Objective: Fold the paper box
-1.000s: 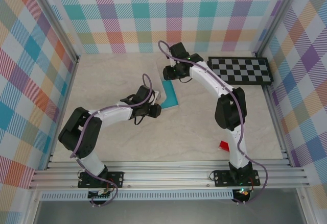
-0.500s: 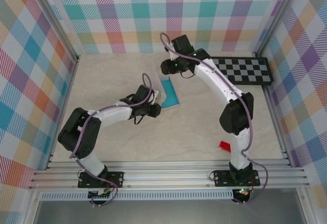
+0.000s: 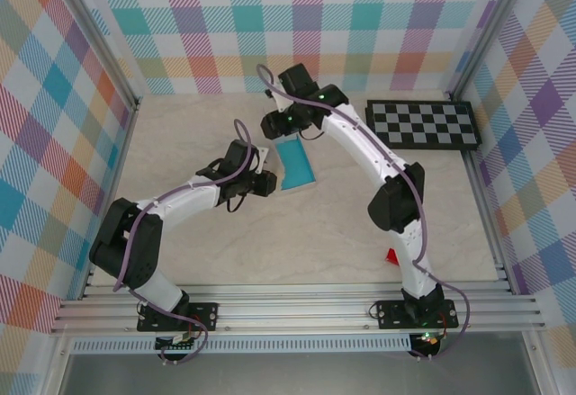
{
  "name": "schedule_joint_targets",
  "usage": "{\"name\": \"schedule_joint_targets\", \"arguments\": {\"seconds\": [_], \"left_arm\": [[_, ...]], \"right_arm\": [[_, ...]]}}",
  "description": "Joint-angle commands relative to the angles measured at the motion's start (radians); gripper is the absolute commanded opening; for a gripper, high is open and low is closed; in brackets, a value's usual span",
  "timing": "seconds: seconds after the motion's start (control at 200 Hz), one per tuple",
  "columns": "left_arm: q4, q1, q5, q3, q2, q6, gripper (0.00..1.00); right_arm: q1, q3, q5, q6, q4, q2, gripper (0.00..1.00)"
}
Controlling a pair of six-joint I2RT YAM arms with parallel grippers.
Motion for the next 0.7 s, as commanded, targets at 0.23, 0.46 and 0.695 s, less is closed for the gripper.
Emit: {"name": "schedule_joint_targets", "arguments": {"seconds": [0.23,0.46,0.695], "left_arm": [[0.019,0.015,0.025,0.000,0.017,-0.003,0.26],[-0.005,0.067,0.026,-0.010,-0.046,-0.004,0.26],[0.158,0.097,0.055,-0.110,-0.163,-0.090,0.30]], "right_arm": [[-0.008,0.067,0.007,-0.022,-0.077,0.094,0.38],[-0.058,-0.073,-0.037,0.013,-0.018,0.055,0.07],[-0.153,-0.663,0.118,0.584,0.347,-0.299,0.00]]}}
